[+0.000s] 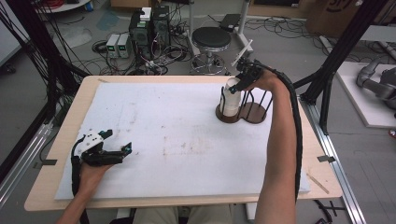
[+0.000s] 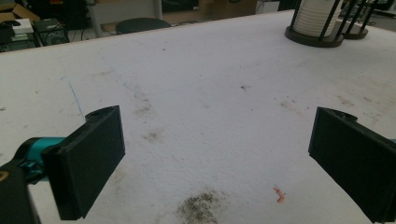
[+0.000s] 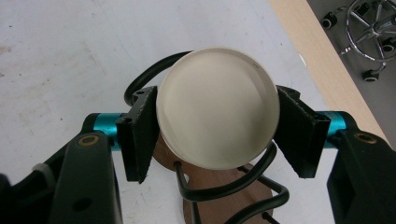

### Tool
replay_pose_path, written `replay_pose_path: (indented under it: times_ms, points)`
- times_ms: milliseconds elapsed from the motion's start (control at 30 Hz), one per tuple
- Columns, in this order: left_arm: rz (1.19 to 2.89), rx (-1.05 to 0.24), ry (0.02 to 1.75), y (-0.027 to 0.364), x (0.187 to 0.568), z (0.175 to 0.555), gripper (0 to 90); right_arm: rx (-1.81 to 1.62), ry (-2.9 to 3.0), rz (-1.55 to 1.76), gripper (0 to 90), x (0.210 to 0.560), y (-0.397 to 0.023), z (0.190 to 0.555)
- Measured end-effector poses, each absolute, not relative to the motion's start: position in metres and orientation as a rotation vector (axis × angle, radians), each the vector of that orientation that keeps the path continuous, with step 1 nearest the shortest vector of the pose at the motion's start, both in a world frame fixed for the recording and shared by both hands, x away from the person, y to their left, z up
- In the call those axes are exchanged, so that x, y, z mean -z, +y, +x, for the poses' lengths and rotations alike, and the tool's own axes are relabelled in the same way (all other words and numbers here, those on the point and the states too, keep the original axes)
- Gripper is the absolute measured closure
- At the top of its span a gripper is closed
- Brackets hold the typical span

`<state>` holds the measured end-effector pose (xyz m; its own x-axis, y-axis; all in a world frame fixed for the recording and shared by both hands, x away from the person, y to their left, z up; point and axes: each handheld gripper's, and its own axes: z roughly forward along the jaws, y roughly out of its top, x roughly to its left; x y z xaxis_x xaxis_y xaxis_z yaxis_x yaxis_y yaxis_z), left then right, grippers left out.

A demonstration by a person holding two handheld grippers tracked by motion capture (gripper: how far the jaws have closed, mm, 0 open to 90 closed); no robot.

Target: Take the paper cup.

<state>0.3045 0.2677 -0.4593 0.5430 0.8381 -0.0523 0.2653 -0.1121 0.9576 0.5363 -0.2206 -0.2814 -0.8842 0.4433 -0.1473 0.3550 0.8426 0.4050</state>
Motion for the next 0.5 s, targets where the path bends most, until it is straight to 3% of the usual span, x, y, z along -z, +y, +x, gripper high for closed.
replay_pose_path:
  times_ms: [500]
  points:
    - [1.655, -0.633, 0.943, 0.268, 0.459, 0.304, 3.7, -0.602, 2.731, 0.633, 36.9, 0.251, -0.225, 0.528]
